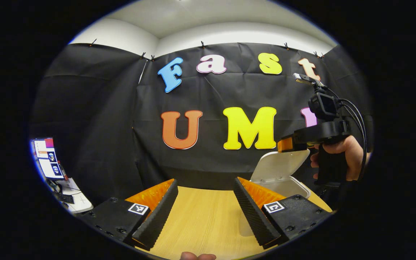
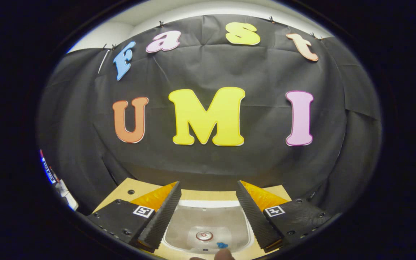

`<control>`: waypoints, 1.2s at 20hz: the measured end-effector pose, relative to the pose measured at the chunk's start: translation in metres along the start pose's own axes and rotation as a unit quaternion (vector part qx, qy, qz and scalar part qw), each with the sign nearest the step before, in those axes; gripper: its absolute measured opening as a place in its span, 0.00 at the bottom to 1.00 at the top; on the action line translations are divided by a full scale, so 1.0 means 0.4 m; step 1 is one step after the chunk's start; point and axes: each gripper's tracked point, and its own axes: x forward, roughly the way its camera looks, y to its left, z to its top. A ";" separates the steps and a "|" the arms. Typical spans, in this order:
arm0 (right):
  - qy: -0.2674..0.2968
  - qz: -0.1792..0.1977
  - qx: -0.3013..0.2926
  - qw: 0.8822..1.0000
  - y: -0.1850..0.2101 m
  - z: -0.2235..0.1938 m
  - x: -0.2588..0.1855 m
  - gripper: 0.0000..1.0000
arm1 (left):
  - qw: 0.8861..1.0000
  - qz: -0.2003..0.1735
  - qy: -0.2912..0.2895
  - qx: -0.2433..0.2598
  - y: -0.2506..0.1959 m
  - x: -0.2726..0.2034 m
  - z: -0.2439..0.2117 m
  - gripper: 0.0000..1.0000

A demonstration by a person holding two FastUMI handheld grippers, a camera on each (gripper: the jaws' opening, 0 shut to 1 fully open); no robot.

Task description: Press the lid of the desktop garbage bin to open it, pick up the crumpled paper on the desktop and throw it into the bin, then pick up the pop can on the desktop and drop it into the bin, and finally close the garbage bin lid.

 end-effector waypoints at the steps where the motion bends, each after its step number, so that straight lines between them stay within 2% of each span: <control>1: 0.002 -0.001 0.002 1.000 -0.002 -0.018 -0.014 0.95 | 1.000 -0.004 0.000 -0.001 -0.002 0.004 0.001 0.99; 13: 0.050 -0.020 0.013 0.998 -0.016 -0.243 -0.085 0.97 | 0.998 -0.055 -0.018 -0.015 -0.031 0.008 0.041 0.99; 15: 0.054 -0.019 0.011 0.998 -0.015 -0.279 -0.081 0.94 | 0.998 -0.059 -0.020 -0.017 -0.032 0.004 0.043 0.99; 16: 0.056 -0.019 0.010 0.998 -0.014 -0.295 -0.078 0.96 | 0.998 -0.061 -0.021 -0.019 -0.036 0.003 0.047 0.99; 19: 0.078 -0.019 0.009 0.997 -0.013 -0.354 -0.083 0.96 | 0.997 -0.066 -0.021 -0.019 -0.042 0.002 0.040 0.99; 24: 0.081 -0.018 0.000 0.997 -0.014 -0.386 -0.081 0.94 | 0.998 -0.061 -0.023 -0.018 -0.033 -0.003 0.039 1.00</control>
